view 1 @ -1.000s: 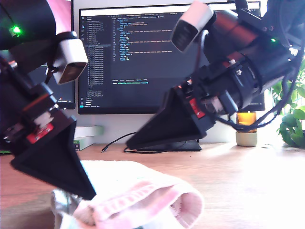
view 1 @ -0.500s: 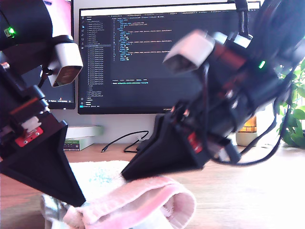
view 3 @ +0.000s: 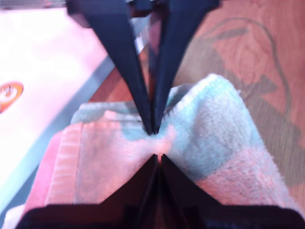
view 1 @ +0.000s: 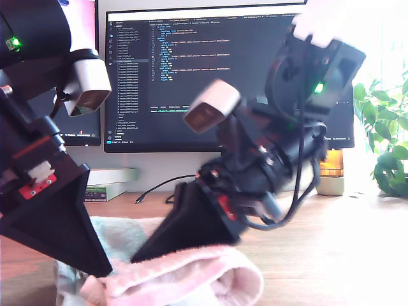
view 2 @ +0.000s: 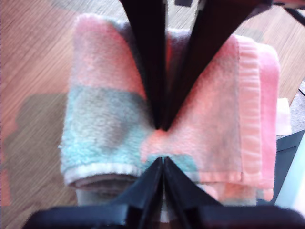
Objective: Fold the tea towel to a neat square and place it to the right
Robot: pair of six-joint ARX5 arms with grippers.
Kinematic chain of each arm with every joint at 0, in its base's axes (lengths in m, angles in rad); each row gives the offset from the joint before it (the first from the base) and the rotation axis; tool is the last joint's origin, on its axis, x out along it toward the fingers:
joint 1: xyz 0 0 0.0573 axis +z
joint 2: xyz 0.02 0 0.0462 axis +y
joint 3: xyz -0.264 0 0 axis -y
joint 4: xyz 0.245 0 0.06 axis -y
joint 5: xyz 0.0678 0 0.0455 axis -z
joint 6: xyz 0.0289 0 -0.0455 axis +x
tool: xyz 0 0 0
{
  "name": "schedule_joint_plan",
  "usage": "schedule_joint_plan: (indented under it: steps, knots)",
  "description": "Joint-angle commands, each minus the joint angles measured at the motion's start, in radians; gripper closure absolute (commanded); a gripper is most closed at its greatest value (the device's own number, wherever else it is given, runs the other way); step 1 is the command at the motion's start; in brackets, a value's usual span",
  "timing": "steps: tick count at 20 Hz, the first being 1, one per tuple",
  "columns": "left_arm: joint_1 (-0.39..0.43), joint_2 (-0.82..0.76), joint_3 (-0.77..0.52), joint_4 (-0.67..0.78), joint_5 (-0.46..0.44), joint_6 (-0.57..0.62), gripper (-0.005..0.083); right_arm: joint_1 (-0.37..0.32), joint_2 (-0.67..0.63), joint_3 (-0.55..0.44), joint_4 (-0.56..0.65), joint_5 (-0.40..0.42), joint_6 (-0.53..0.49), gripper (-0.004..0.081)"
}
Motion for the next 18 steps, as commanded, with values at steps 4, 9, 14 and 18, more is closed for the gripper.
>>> schedule_joint_plan:
  steps: [4, 9, 14, 18]
  knots:
    - [-0.002, -0.060, 0.002, 0.007, -0.011, 0.005, 0.0793, 0.023, 0.080, -0.026, -0.049, 0.127, -0.028, 0.0780]
    - [-0.002, -0.227, 0.003, -0.066, -0.150, -0.005, 0.0793, 0.009, 0.118, -0.026, -0.002, 0.136, 0.063, 0.0780]
    - [-0.002, -0.318, 0.003, -0.092, -0.215, -0.027, 0.0793, -0.095, 0.117, -0.024, 0.164, 0.264, 0.573, 0.0780]
    - [-0.002, -0.323, 0.003, -0.097, -0.215, -0.030, 0.0793, -0.174, 0.116, -0.024, 0.191, 0.499, 0.806, 0.0780]
